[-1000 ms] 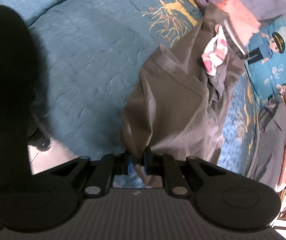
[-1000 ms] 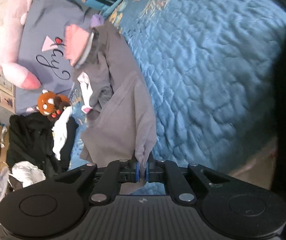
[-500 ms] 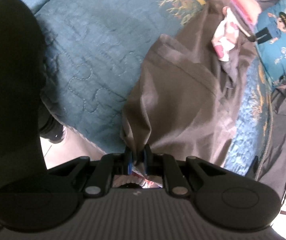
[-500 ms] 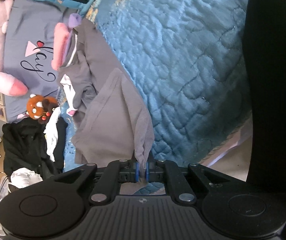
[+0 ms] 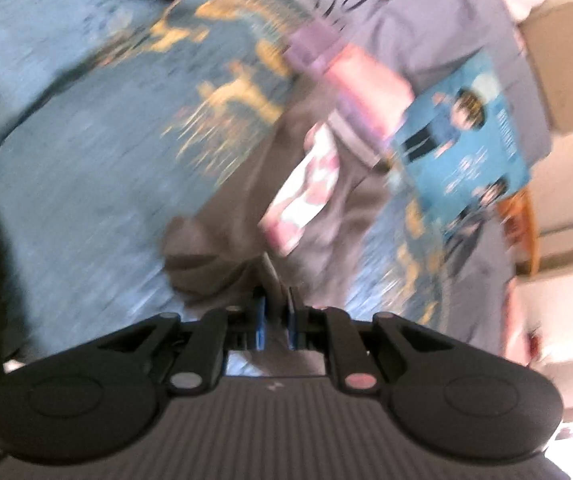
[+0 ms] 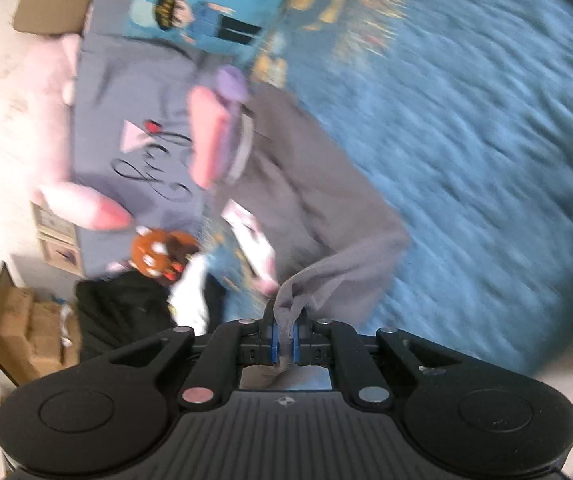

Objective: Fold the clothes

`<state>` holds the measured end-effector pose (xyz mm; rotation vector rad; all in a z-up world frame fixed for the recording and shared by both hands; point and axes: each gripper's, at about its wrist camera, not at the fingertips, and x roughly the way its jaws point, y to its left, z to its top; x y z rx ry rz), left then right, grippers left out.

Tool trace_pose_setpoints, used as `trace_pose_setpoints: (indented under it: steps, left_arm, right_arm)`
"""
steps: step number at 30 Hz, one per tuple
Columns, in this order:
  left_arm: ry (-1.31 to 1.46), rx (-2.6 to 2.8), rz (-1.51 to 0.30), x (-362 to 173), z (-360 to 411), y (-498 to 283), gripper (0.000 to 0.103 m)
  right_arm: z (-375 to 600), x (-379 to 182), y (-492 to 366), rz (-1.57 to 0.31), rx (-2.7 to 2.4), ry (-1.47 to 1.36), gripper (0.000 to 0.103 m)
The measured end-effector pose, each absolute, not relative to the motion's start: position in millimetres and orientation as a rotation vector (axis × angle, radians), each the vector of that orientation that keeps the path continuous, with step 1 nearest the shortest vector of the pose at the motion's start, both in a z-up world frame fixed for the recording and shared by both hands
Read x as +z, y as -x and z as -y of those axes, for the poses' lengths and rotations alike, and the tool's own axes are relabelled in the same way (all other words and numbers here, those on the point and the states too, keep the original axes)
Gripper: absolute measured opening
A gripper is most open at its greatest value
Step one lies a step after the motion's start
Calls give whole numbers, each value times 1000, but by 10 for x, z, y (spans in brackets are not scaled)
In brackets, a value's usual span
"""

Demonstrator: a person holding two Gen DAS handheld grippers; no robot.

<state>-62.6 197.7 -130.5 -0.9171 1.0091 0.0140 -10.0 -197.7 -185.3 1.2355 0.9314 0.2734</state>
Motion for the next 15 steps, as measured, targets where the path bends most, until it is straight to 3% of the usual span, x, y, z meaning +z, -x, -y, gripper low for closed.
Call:
trace_pose_setpoints:
  steps: [8, 15]
  left_arm:
    - [922, 2, -921, -976, -2089, -475, 16]
    - [892, 50, -1042, -1429, -2122, -1457, 17]
  right_arm:
    - [1830, -1575, -1017, -902, 277, -1194, 6]
    - [1752, -1961, -1637, -981, 180, -1189, 6]
